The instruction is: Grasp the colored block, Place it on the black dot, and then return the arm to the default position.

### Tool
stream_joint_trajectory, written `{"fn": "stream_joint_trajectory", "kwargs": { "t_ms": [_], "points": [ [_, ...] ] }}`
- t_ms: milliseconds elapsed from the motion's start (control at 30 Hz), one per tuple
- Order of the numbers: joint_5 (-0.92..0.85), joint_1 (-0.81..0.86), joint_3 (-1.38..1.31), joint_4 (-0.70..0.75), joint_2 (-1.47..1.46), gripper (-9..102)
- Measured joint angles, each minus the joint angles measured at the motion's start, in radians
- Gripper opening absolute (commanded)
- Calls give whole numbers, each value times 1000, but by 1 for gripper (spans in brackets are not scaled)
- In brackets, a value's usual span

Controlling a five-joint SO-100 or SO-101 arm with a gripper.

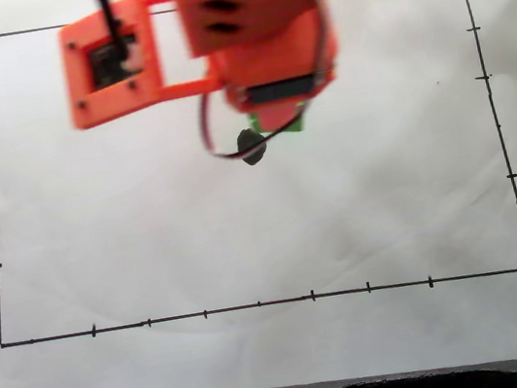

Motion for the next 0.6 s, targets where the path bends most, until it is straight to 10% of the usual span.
{"fn": "stream_joint_trajectory", "kwargs": {
  "t_ms": [600],
  "points": [
    [-137, 15, -110, -61, -169, 3]
  ]
}}
